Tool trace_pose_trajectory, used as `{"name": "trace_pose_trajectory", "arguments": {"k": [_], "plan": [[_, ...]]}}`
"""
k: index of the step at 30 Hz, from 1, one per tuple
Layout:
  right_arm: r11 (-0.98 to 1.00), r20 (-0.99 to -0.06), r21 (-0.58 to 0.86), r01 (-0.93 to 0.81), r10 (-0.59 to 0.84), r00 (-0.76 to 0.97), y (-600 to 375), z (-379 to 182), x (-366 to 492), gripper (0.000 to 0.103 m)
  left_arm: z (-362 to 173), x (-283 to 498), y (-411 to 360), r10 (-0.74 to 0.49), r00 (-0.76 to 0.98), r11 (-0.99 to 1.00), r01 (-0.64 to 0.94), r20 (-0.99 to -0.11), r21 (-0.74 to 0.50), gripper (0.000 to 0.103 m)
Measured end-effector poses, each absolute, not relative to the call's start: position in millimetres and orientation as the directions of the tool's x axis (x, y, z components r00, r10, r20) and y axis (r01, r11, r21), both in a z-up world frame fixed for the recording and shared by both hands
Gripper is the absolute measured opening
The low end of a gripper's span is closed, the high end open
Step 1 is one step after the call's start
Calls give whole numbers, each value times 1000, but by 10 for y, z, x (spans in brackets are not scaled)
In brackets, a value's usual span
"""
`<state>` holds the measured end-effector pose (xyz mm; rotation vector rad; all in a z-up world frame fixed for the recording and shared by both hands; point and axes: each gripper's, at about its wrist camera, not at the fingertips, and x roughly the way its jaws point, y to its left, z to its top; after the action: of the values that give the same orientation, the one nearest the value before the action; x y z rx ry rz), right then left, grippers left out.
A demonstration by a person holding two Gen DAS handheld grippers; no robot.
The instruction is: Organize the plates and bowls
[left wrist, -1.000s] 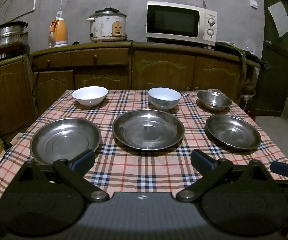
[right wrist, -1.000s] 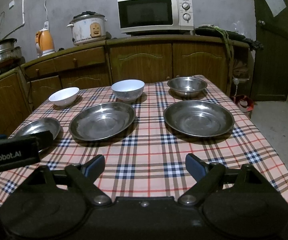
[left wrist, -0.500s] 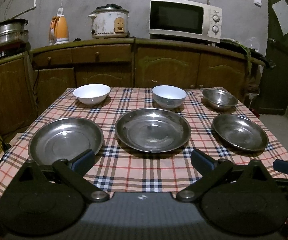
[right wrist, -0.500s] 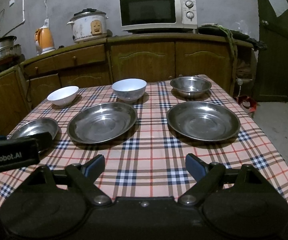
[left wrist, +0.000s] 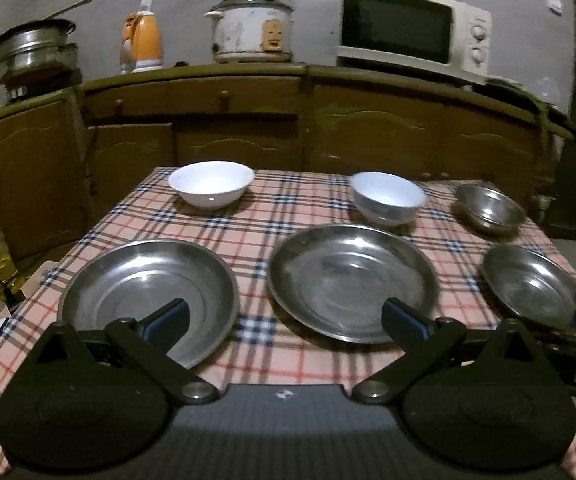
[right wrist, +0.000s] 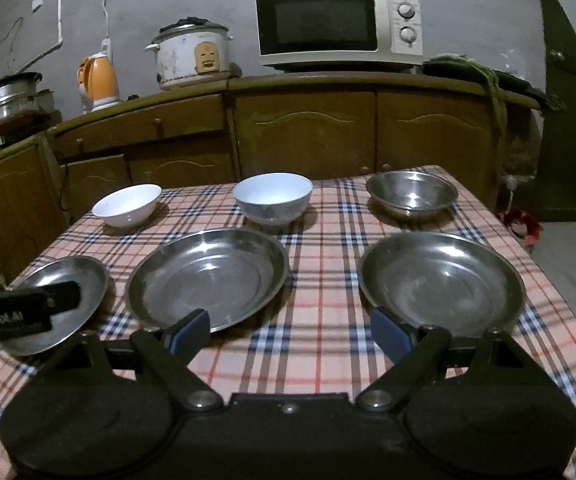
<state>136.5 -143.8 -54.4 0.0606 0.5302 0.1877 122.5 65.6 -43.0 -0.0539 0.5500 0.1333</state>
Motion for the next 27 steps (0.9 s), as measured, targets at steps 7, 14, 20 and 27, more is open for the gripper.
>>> {"name": "trace_pose_trajectory", "arguments": {"k": [7, 14, 20, 27], "plan": [[971, -515, 141, -195, 240, 823, -1392, -673, 1988, 103, -514, 1771, 788, 160, 828, 982, -191, -538, -1, 103], [959, -554, 156, -235, 282, 783, -1270, -878, 2515, 102, -717, 2258, 837, 163, 789, 981, -195, -592, 9, 98], [951, -598, 208, -227, 307, 740, -1219, -1075, 2891, 92, -866, 2558, 901, 150, 746, 983, -186, -649, 13, 82], [942, -640, 239, -237, 336, 691, -1156, -1250, 3101, 52, -1021, 2819, 944, 116, 695, 986, -165, -709, -2, 36]]}}
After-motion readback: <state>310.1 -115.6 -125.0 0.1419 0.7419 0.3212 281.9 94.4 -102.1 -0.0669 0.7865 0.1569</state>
